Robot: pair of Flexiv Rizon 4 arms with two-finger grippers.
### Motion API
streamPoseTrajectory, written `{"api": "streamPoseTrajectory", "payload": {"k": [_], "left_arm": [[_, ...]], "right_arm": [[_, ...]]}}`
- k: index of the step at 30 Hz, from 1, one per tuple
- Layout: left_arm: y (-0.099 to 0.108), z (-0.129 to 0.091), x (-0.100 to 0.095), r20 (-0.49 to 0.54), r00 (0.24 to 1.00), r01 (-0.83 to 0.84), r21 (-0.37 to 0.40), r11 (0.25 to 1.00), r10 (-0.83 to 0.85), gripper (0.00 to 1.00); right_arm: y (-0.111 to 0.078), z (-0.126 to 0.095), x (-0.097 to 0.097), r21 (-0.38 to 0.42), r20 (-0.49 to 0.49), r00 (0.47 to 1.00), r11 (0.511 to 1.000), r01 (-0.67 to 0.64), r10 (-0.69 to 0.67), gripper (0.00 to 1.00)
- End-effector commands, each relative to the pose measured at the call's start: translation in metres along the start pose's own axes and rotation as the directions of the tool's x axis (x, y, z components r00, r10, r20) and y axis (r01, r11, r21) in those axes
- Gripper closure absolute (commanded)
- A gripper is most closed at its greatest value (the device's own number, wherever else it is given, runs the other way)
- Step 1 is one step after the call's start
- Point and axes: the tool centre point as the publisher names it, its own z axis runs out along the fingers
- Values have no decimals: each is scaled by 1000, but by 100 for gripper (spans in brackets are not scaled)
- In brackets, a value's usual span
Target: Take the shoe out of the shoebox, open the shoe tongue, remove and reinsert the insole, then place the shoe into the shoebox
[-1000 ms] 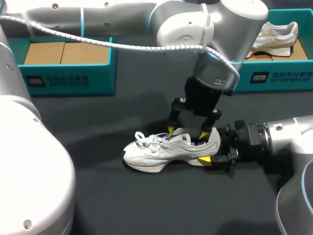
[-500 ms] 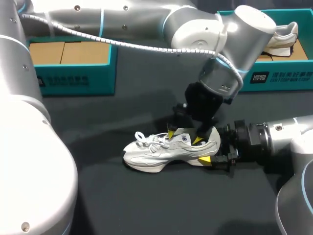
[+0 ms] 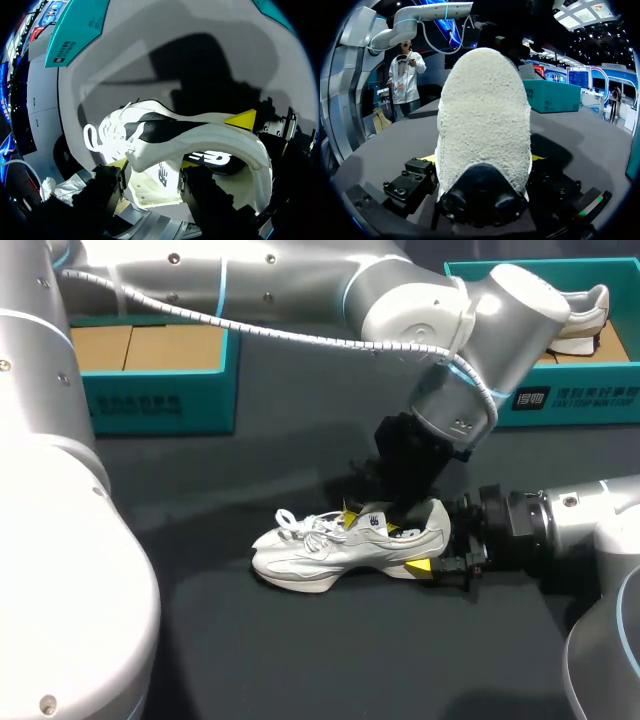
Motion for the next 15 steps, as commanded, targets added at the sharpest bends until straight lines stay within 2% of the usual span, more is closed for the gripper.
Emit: {"api": "streamPoseTrajectory", "payload": {"k": [1, 3, 7, 12, 15], "left_arm": [[0, -4, -6, -5, 1000, -1, 2, 1000, 1, 55], [0, -6, -9, -11, 1000, -2, 4, 1000, 2, 58], [-1, -11, -14, -32, 999, -2, 9, 1000, 2, 72], [-2, -17, -25, -75, 997, -1, 14, 1000, 2, 98], [-3, -20, -32, -107, 994, 0, 17, 1000, 2, 100]], "right_arm": [[2, 0, 1, 6, 1, 1000, 1000, -1, 1, 100], [2, 0, 1, 6, 1, 1000, 1000, -1, 1, 100], [2, 0, 1, 6, 1, 1000, 1000, -1, 1, 100], [2, 0, 1, 6, 1, 1000, 1000, -1, 1, 100], [2, 0, 1, 6, 1, 1000, 1000, -1, 1, 100]]}}
